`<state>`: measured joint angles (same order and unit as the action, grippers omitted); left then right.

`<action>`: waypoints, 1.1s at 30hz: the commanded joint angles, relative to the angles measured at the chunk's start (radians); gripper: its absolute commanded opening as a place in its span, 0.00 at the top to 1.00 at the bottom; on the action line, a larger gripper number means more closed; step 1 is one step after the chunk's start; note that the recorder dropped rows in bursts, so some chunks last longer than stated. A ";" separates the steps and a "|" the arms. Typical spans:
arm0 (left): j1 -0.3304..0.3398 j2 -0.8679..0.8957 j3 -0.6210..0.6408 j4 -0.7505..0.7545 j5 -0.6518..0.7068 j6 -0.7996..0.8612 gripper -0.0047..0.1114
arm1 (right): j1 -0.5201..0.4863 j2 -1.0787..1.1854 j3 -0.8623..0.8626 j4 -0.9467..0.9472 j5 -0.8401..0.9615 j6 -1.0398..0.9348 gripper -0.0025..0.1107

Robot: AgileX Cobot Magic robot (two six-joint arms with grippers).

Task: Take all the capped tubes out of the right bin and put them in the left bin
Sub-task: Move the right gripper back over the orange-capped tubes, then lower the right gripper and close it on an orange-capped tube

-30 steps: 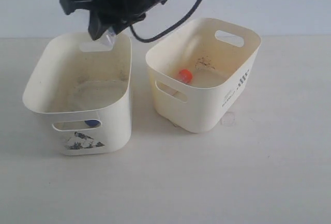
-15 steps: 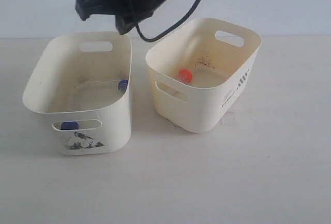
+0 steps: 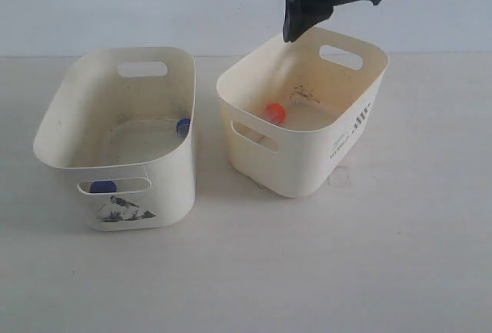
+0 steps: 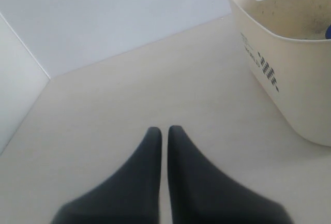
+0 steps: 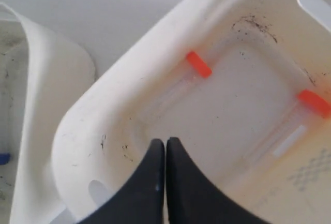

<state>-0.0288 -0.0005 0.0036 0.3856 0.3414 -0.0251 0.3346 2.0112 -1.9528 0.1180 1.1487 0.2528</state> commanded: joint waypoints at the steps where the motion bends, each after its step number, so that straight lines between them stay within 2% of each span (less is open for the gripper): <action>1: -0.004 0.000 -0.004 -0.003 -0.003 -0.010 0.92 | -0.016 0.059 -0.001 0.027 -0.010 0.016 0.98; 13: -0.004 0.000 -0.004 -0.003 -0.003 -0.010 0.92 | -0.016 0.215 -0.001 0.034 -0.096 0.164 0.98; 19: -0.004 0.000 -0.004 -0.003 -0.003 -0.010 0.92 | -0.016 0.244 -0.001 0.031 -0.073 0.224 0.98; 24: -0.004 0.000 -0.004 -0.003 -0.003 -0.010 0.92 | -0.016 0.267 -0.001 0.033 -0.050 0.348 0.98; 33: -0.004 0.000 -0.004 -0.003 -0.003 -0.010 0.92 | -0.016 0.283 -0.001 0.029 -0.059 0.425 0.98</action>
<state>-0.0288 -0.0005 0.0036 0.3856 0.3414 -0.0251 0.3256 2.2955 -1.9528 0.1509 1.0956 0.6400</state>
